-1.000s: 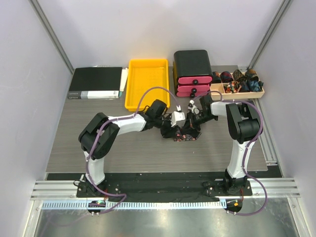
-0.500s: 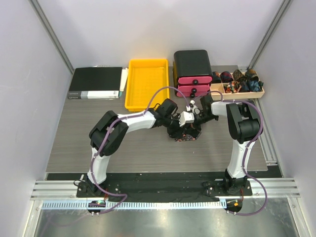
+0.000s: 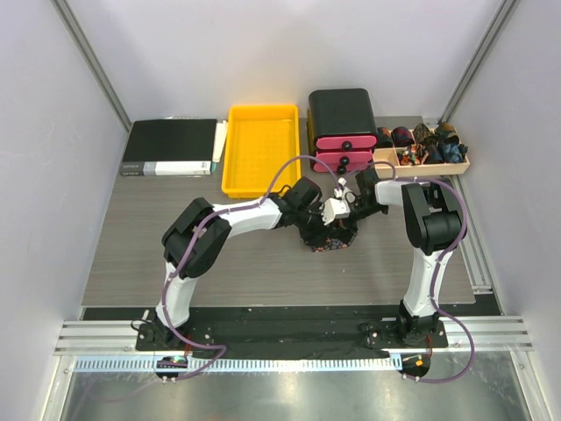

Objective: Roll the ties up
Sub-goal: Roll the tie at the center of the board.

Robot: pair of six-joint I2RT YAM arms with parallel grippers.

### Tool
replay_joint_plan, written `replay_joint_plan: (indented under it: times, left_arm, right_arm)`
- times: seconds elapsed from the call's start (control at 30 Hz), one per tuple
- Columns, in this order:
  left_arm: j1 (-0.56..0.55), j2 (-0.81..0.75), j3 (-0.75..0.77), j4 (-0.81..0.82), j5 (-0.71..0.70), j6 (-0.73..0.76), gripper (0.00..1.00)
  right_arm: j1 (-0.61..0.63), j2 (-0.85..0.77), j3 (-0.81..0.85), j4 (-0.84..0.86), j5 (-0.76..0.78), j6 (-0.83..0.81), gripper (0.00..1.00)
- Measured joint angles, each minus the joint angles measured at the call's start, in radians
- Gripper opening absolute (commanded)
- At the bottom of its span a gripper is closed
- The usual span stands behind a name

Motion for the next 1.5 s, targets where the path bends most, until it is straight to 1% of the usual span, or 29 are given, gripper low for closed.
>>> replay_joint_plan:
  times: [0.13,0.3,0.5,0.63,0.77,0.9,0.93,1.0,1.17,1.27,1.33,1.37,1.4,1.5]
  left_arm:
    - [-0.012,0.002,0.003,-0.011,-0.038,-0.004,0.36]
    - [-0.028,0.010,0.017,-0.028,-0.078,0.004,0.34]
    - [-0.040,0.042,0.080,-0.089,-0.089,0.021,0.33]
    - [-0.043,0.054,0.103,-0.119,-0.094,0.039,0.33]
    - [-0.047,0.060,0.116,-0.137,-0.100,0.051,0.35]
    - [-0.047,0.063,0.121,-0.144,-0.100,0.055,0.37]
    - [-0.047,0.063,0.122,-0.145,-0.100,0.055,0.37]
    - [-0.047,0.063,0.122,-0.145,-0.100,0.056,0.37]
    - [-0.047,0.063,0.122,-0.146,-0.099,0.063,0.38]
    - [-0.047,0.063,0.122,-0.147,-0.098,0.069,0.38]
    - [-0.047,0.063,0.122,-0.148,-0.098,0.071,0.38]
    - [-0.047,0.063,0.122,-0.148,-0.097,0.072,0.38]
    - [-0.047,0.063,0.122,-0.148,-0.097,0.073,0.38]
    - [-0.048,0.063,0.122,-0.151,-0.095,0.086,0.39]
  right_arm:
    - [0.000,0.000,0.010,-0.016,0.005,-0.014,0.02]
    - [-0.001,0.000,0.031,-0.056,0.032,-0.043,0.11]
    - [-0.016,0.000,0.066,-0.134,0.065,-0.102,0.18]
    - [-0.048,0.000,0.085,-0.190,0.068,-0.137,0.28]
    - [-0.090,-0.002,0.095,-0.237,0.044,-0.167,0.36]
    - [-0.118,-0.011,0.095,-0.259,-0.014,-0.185,0.44]
    - [-0.121,-0.016,0.092,-0.259,-0.037,-0.190,0.48]
    - [-0.121,-0.032,0.082,-0.256,-0.080,-0.197,0.50]
    - [-0.120,-0.060,0.035,-0.221,-0.143,-0.200,0.50]
    - [-0.119,-0.060,0.007,-0.207,-0.152,-0.199,0.47]
    - [-0.114,-0.060,-0.006,-0.197,-0.152,-0.199,0.44]
    - [-0.113,-0.060,-0.013,-0.190,-0.151,-0.199,0.42]
    - [-0.109,-0.060,-0.022,-0.179,-0.148,-0.200,0.36]
    - [-0.104,-0.061,-0.043,-0.142,-0.151,-0.185,0.26]
